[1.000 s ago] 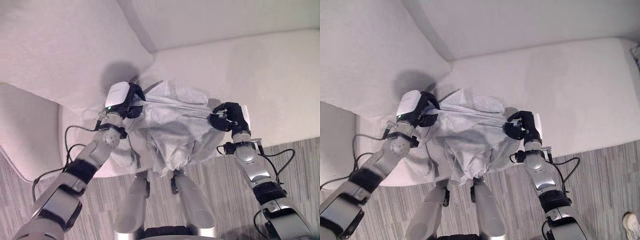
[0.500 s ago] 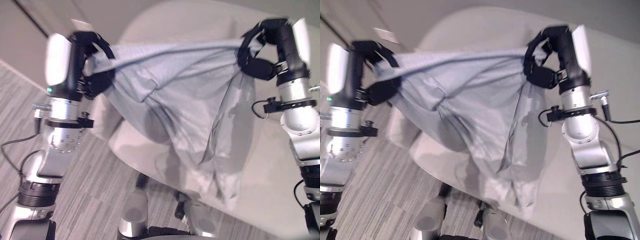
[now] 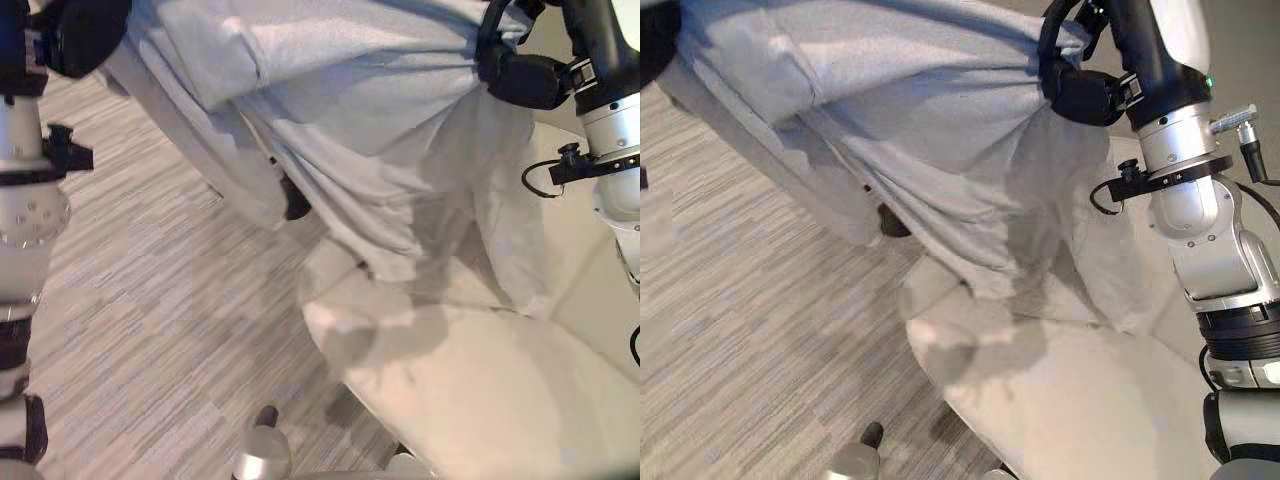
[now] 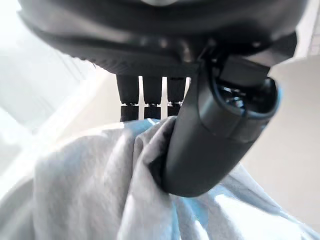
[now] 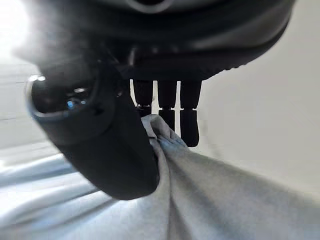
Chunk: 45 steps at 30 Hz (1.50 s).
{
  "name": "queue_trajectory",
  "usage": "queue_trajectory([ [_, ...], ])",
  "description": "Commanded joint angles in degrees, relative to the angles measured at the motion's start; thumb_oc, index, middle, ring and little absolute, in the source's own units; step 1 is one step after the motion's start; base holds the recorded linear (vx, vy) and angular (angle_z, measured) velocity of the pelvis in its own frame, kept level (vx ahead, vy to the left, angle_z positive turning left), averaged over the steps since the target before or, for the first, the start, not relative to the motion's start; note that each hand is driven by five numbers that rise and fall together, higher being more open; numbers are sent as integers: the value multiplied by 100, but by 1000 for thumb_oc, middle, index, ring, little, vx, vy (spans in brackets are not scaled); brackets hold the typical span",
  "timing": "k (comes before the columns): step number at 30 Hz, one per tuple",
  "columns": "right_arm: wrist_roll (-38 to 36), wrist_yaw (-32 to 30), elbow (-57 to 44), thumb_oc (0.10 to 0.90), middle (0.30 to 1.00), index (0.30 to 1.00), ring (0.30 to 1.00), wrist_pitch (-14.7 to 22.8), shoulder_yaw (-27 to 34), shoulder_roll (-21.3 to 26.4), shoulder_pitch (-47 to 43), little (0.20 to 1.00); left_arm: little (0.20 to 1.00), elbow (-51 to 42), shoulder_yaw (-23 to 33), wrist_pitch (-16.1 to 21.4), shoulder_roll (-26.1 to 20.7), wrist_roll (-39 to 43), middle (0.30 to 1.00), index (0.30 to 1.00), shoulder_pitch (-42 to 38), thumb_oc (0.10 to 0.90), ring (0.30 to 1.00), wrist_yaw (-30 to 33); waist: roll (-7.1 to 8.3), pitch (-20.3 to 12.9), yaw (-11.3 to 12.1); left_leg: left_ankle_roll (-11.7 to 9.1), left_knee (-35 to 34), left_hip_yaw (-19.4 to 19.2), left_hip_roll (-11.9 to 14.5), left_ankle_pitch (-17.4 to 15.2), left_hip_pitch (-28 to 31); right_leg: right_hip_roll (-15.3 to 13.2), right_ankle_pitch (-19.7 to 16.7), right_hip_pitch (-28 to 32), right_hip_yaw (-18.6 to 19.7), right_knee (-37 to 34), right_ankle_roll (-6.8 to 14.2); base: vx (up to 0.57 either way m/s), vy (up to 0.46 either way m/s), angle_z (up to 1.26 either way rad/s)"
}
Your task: Hang the clothes on the sofa on the clothes rack.
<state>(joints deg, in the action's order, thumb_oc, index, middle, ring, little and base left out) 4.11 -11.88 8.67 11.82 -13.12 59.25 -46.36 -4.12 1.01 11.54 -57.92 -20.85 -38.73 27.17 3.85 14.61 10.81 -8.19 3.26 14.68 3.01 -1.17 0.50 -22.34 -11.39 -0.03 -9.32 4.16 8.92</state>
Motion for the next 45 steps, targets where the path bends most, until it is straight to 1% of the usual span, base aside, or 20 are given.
queue_trajectory([
  [1, -405, -650, 786, 400, 300, 300, 300, -326, 122, 402, -408, 300, 300, 412, 195, -354, -446, 181, 300, 300, -409, 400, 300, 617, 104, -817, 22, 597, -826, 161, -536, 123, 108, 1283, 870, 152, 387, 513, -174, -121, 267, 104],
  [3, -669, -608, 1021, 400, 300, 300, 300, -245, 129, 665, -483, 300, 300, 605, -154, -392, -280, 218, 300, 300, -664, 400, 300, 516, 352, -836, 35, 584, -826, 457, -919, 371, -60, 2085, 1432, 343, 559, 853, -338, -85, 205, 80],
  [5, -696, -667, 1105, 400, 300, 300, 300, -226, 143, 721, -506, 300, 300, 683, -154, -397, -259, 264, 300, 300, -542, 400, 300, 476, 524, -807, 124, 553, -826, 452, -1149, 440, -156, 2425, 1697, 452, 620, 380, -581, -92, 142, 48],
  [10, -722, -768, 1156, 400, 300, 300, 300, -250, 239, 819, -620, 300, 300, 781, 169, -369, -214, 397, 300, 300, -42, 400, 300, 371, 543, -780, 135, 524, -826, 376, -1297, 470, -234, 2458, 1312, 668, 648, -707, -574, -65, 154, 26],
  [11, -745, -776, 1195, 400, 300, 300, 300, -254, 267, 1024, -584, 300, 300, 875, 34, -348, -85, 499, 300, 300, -122, 400, 300, 283, 491, -550, -55, 467, -426, -514, -1082, 427, -546, 2284, 1219, 740, 436, -817, -523, -84, 341, 9],
  [13, -827, -763, 1185, 400, 300, 300, 300, -250, 271, 974, -559, 300, 300, 892, -27, -334, -41, 496, 300, 300, -166, 400, 300, 257, 492, -554, -71, 546, -298, -902, -791, 230, -622, 2133, 1141, 748, 308, -891, -468, -36, 278, 64],
  [15, -812, -741, 1140, 400, 300, 300, 300, -233, 290, 915, -467, 300, 300, 921, -4, -307, -78, 490, 300, 300, -98, 400, 300, 260, 518, -599, -38, 545, -350, -883, -626, 176, -597, 2051, 1117, 731, 351, -913, -432, 36, 189, 34],
  [18, -849, -710, 1200, 400, 300, 300, 300, -212, 190, 933, -533, 300, 300, 957, 25, -226, -198, 547, 300, 300, 14, 400, 300, 311, 606, -665, -58, 415, -386, -575, 273, 285, -506, 1644, 1153, 657, 411, -903, -365, 81, 285, -24],
  [19, -849, -710, 1200, 400, 300, 300, 300, -212, 190, 933, -533, 300, 300, 957, 25, -226, -198, 547, 300, 300, 14, 400, 300, 311, 606, -665, -58, 415, -386, -575, 273, 285, -506, 1644, 1153, 657, 411, -903, -365, 119, 392, -18],
  [20, -882, -741, 1227, 400, 300, 300, 300, -219, 203, 958, -506, 300, 300, 986, 45, -188, -223, 620, 300, 300, 34, 400, 300, 336, 574, -686, -145, 357, -533, -693, 788, 485, -534, 1404, 1217, 678, 391, -914, -294, 129, 418, -15],
  [22, -804, -798, 1161, 400, 300, 300, 300, -233, 229, 972, -419, 300, 300, 1100, -14, -194, -338, 639, 300, 300, 11, 400, 300, 423, 484, -723, -192, 229, -759, -631, 1164, 796, -650, 1226, 1249, 700, 515, -916, -205, 163, 555, -13],
  [25, -771, -823, 1120, 400, 300, 300, 300, -223, 268, 993, -348, 300, 300, 1189, -152, -154, -489, 659, 300, 300, -48, 400, 300, 500, 334, -810, -186, 43, -814, -113, 1264, 862, -741, 1058, 1300, 773, 708, -916, -93, 224, 558, -10],
  [26, -766, -850, 1141, 400, 300, 300, 300, -240, 265, 987, -420, 300, 300, 1166, -255, -150, -580, 700, 300, 300, -103, 400, 300, 486, 120, -917, -176, -105, -729, 457, 1046, 744, -667, 753, 1157, 810, 912, -916, 21, 305, 777, -2],
  [28, -746, -807, 1168, 400, 300, 300, 300, -266, 406, 957, -286, 300, 300, 1115, -236, -128, -601, 677, 300, 300, -108, 400, 300, 405, 51, -980, -274, -169, -620, 502, 894, 436, -591, 507, 996, 836, 851, -916, 141, 268, 661, -11],
  [31, -523, -940, 1035, 400, 300, 300, 300, -412, 621, 805, -173, 300, 300, 1054, -471, -161, -587, 639, 300, 300, -397, 400, 300, 398, 82, -940, -407, 146, -606, 147, 338, 94, -490, -219, -689, 376, 857, -916, 264, 87, 643, -15],
  [32, -564, -984, 971, 400, 300, 300, 300, -406, 665, 742, -186, 300, 300, 1072, -521, -184, -590, 621, 300, 300, -462, 400, 300, 412, 37, -935, -402, 245, -696, -71, 259, 48, -412, -265, -806, 237, 649, -901, 184, 73, 615, -32],
  [36, -717, -982, 947, 400, 300, 300, 300, -327, 678, 772, -234, 300, 300, 1109, -765, -205, -570, 558, 300, 300, -738, 400, 300, 323, -89, -867, -529, 466, -826, -155, -132, 135, -320, 555, -160, 65, 1118, -124, -121, 60, 525, -32],
  [37, -867, -942, 1015, 400, 300, 300, 300, -268, 456, 874, -487, 300, 300, 1104, -869, -235, -582, 560, 300, 300, -844, 400, 300, 254, -66, -838, -489, 588, -826, -178, -359, 149, -231, 1293, 715, 187, 1023, -40, -257, 112, 391, 6],
  [40, -960, -821, 993, 400, 300, 300, 300, -262, 502, 939, -390, 300, 300, 1115, -562, -306, -409, 602, 300, 300, -493, 400, 300, 189, 63, -788, -614, 696, -826, -37, -751, 218, -21, 2352, 1110, 22, 1428, 10, -412, 84, 334, -28],
  [45, -916, -812, 971, 400, 300, 300, 300, -271, 409, 952, -634, 300, 300, 961, -155, -265, -131, 654, 300, 300, -10, 400, 300, 113, 169, -695, -456, 822, -735, -42, -1098, 64, 146, 2416, 954, 353, 1465, -601, -582, 57, 163, 0],
])
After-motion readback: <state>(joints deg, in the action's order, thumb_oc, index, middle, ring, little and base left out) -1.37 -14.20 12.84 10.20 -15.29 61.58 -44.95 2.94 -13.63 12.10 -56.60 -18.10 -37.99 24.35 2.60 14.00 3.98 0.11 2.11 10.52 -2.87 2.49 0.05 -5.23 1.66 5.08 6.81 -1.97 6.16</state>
